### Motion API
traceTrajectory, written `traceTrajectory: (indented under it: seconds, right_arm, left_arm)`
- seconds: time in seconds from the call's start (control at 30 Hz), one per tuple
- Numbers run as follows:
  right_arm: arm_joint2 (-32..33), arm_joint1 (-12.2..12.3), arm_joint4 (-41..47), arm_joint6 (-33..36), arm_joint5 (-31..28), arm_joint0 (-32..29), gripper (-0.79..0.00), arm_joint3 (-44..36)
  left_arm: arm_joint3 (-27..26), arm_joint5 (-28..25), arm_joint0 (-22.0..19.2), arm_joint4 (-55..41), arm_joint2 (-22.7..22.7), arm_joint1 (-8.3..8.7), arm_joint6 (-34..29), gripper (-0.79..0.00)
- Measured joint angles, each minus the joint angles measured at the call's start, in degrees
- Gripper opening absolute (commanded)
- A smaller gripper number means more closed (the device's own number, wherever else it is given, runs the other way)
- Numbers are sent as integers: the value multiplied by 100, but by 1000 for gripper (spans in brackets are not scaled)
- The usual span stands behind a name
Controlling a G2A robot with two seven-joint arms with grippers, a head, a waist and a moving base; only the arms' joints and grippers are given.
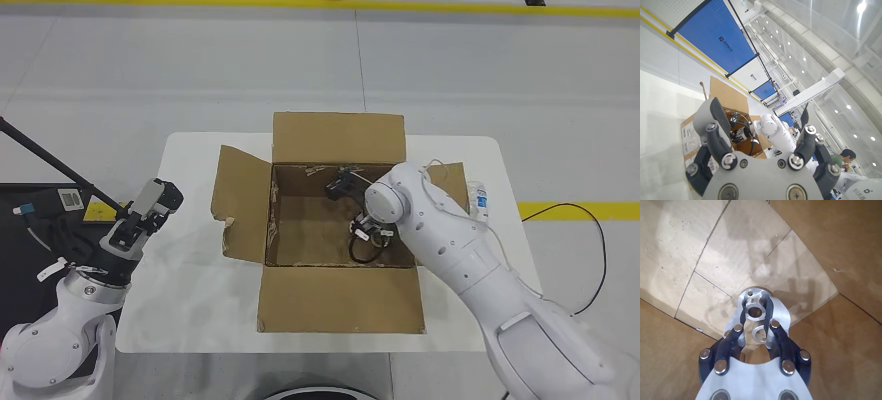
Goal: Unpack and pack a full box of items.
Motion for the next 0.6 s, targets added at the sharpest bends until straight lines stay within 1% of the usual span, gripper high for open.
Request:
traceTrajectory:
  seconds: [0.07,0.1,0.13,0.3,0.4,0.53,0.6]
  right_arm:
    - [-8,-18,0,3,-7,1,-640,30]
    - [-10,-25,3,0,-11,1,-757,42]
    - [-12,-33,6,-3,-17,1,-785,52]
    - [-4,-64,1,-7,-27,9,-785,48]
    - [70,-56,13,-49,-45,17,-785,-94]
    - [263,12,41,-31,-104,-23,-785,-495]
    - [426,77,80,-11,-171,-94,-785,-847]
  left_arm:
    - [0,0,0,0,0,0,0,0]
    - [0,0,0,0,0,0,0,0]
    - [0,0,0,0,0,0,0,0]
    - [0,0,0,0,0,0,0,0]
    - [0,0,0,0,0,0,0,0]
    - [0,0,0,0,0,0,0,0]
    - [0,0,0,0,0,0,0,0]
